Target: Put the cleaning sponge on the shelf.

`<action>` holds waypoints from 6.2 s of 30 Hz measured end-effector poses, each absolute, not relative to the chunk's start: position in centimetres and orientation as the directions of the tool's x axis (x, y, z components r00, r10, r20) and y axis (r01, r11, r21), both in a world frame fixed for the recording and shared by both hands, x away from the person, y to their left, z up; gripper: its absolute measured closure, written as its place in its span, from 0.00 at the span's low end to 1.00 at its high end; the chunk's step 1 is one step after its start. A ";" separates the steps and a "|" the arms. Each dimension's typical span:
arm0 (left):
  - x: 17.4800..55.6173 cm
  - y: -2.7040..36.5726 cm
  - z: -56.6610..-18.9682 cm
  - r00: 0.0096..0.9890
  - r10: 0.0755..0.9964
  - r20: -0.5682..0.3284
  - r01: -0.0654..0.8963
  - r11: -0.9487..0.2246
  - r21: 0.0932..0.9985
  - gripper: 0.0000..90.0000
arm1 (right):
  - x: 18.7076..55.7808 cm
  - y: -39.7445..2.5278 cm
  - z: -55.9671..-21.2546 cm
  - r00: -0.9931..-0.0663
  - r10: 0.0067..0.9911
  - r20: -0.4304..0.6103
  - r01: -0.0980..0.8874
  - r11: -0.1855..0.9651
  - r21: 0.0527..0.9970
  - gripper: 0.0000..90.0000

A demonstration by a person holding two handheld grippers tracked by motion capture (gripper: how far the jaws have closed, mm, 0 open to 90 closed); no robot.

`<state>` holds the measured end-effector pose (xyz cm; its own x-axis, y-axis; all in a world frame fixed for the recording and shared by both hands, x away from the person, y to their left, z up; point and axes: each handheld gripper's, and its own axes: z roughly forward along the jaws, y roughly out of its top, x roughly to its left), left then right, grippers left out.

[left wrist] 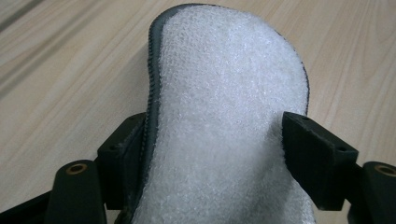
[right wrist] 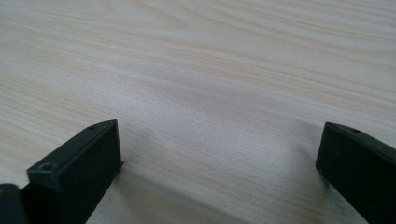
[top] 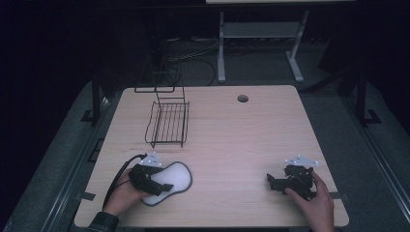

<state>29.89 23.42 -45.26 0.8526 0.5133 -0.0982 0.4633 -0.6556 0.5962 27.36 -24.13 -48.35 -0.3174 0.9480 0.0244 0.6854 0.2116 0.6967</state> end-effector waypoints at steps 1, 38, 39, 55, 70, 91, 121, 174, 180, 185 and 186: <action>29.9 23.5 -45.2 0.853 0.513 -0.098 0.463 -0.656 0.597 0.30 | 27.4 -24.1 -48.3 -0.317 0.948 0.024 0.685 0.212 0.697 0.00; 30.0 25.2 -42.5 0.852 0.467 -0.238 0.477 -0.501 0.722 0.77 | 27.3 -24.1 -48.3 -0.317 0.948 0.026 0.686 0.211 0.696 0.00; 30.0 25.3 -42.4 0.851 0.467 -0.241 0.477 -0.495 0.726 0.78 | 27.3 -24.1 -48.3 -0.317 0.948 0.025 0.686 0.211 0.696 0.00; 29.9 25.4 -41.4 0.854 0.464 -0.236 0.457 -0.452 0.766 0.86 | 27.3 -24.1 -48.3 -0.319 0.947 0.025 0.686 0.212 0.696 0.00; 30.2 25.7 -40.1 0.850 0.469 -0.239 0.446 -0.400 0.801 0.87 | 27.3 -24.1 -48.3 -0.318 0.948 0.026 0.686 0.211 0.696 0.00; 32.6 26.9 -38.3 0.830 0.493 -0.262 0.455 -0.327 0.828 0.87 | 27.3 -24.1 -48.3 -0.319 0.947 0.025 0.686 0.213 0.696 0.00; 38.1 29.2 -36.2 0.796 0.563 -0.223 0.428 -0.263 0.865 0.88 | 27.3 -24.1 -48.3 -0.317 0.948 0.027 0.686 0.210 0.696 0.00; 48.6 30.0 -39.1 0.665 0.687 -0.294 0.561 -0.199 0.804 0.87 | 27.3 -24.1 -48.3 -0.316 0.948 0.026 0.686 0.210 0.697 0.00; 48.9 30.3 -39.6 0.641 0.721 -0.265 0.561 -0.204 0.802 0.85 | 27.3 -24.1 -48.3 -0.316 0.948 0.026 0.686 0.210 0.697 0.00; 49.2 29.9 -40.0 0.621 0.753 -0.218 0.559 -0.231 0.796 0.82 | 27.3 -24.1 -48.3 -0.316 0.948 0.026 0.686 0.210 0.697 0.00; 49.3 29.9 -40.1 0.619 0.756 -0.213 0.559 -0.233 0.796 0.82 | 27.3 -24.1 -48.3 -0.316 0.948 0.026 0.686 0.210 0.697 0.00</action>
